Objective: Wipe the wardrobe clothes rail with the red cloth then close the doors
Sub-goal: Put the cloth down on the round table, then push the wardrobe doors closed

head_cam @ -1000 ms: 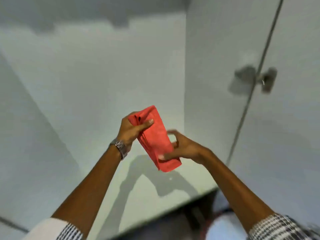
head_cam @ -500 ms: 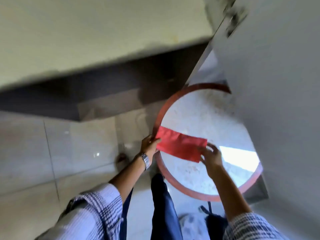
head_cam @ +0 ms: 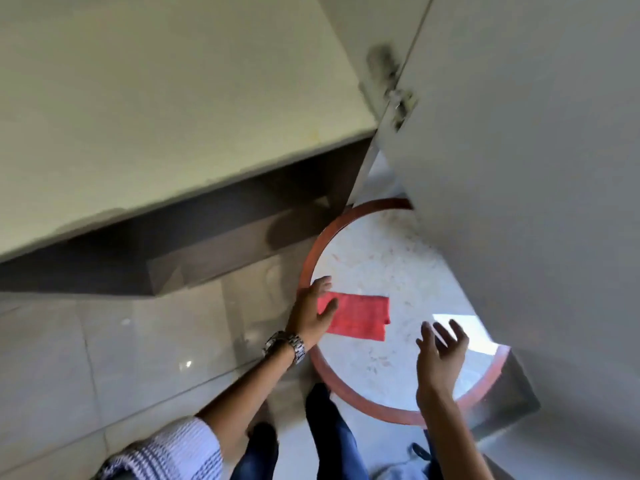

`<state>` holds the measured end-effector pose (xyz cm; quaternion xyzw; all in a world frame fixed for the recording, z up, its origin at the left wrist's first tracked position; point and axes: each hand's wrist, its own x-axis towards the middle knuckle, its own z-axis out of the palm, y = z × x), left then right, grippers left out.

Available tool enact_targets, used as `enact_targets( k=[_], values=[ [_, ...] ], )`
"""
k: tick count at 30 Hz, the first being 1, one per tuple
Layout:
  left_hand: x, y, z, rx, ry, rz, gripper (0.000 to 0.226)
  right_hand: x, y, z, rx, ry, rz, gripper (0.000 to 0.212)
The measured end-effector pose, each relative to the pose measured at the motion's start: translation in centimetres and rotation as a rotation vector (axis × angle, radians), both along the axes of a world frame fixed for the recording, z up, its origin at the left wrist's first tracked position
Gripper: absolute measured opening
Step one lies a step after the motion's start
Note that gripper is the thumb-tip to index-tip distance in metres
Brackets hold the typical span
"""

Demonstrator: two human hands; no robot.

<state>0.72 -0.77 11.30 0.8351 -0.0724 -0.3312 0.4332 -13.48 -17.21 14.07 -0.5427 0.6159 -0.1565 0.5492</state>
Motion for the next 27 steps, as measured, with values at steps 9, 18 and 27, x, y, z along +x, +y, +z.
enact_targets(
  k=[9,18,27],
  values=[
    [-2.2,-11.9,36.0,-0.690,-0.949,-0.584,0.057,-2.8,-1.1,27.3,-0.485,-0.408,-0.117,0.100],
    [-9.0,-11.6,49.2,-0.362,-1.662,-0.742,0.076,-2.2,4.6,36.3,-0.660,-0.391,0.023,0.110],
    [-7.5,-1.3,48.7,-0.287,-1.885,-0.129,0.075,-0.1,19.8,32.2,-0.863,-0.384,0.334,0.086]
  ],
)
